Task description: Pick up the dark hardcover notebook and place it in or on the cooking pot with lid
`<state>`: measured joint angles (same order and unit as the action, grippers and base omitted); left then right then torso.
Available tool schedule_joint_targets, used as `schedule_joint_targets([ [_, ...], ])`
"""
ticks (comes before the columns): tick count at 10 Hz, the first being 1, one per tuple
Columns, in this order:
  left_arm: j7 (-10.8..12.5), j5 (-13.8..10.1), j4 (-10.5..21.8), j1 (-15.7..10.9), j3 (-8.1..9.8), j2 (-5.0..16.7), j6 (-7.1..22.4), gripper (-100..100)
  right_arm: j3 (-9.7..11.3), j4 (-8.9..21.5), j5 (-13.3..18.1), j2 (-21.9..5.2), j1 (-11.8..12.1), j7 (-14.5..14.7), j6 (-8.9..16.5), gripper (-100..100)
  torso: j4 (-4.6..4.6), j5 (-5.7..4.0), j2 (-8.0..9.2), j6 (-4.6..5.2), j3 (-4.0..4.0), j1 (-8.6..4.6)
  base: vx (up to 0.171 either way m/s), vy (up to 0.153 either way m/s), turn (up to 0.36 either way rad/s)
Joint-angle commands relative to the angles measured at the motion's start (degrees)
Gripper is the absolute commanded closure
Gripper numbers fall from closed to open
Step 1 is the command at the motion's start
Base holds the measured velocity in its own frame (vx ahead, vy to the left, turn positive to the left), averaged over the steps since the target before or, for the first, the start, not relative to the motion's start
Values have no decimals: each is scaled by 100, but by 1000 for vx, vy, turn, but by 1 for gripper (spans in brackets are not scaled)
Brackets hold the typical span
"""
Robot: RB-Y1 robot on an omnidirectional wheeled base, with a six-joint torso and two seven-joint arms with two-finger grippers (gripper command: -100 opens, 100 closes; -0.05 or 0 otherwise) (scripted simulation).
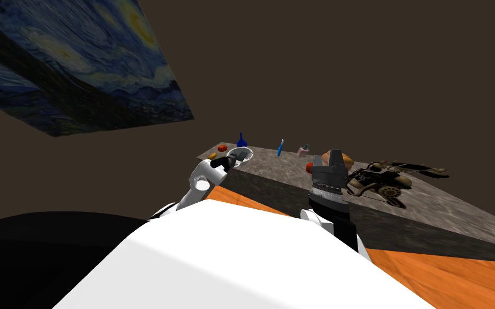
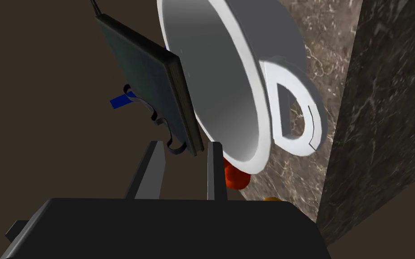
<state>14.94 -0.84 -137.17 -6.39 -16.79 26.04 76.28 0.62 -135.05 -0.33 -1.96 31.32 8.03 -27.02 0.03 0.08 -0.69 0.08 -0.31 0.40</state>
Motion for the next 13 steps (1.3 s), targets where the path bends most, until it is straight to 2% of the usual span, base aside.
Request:
schedule_joint_targets([
  [1, 126, -100, 0, -89, 72, -68, 266, 100, 0, 0, 0, 0, 0, 0, 0, 0, 0, 0, 0, 0, 0, 0, 115, 114, -93],
  [9, 671, -532, 61, -434, 392, -427, 1347, 100, 0, 0, 0, 0, 0, 0, 0, 0, -6, -3, -4, -2, -6, -20, 109, 126, -102],
  [12, 815, -656, 107, -475, 464, -519, 1650, 100, 1, 0, 0, 1, 0, 0, 0, 0, -4, -5, 2, -3, -1, -31, 88, 89, -76],
  [13, 775, -631, 100, -474, 455, -497, 1562, 100, 1, 0, 0, 1, 0, 0, 0, 0, -4, -6, 2, -2, -1, -35, 39, 38, -20],
])
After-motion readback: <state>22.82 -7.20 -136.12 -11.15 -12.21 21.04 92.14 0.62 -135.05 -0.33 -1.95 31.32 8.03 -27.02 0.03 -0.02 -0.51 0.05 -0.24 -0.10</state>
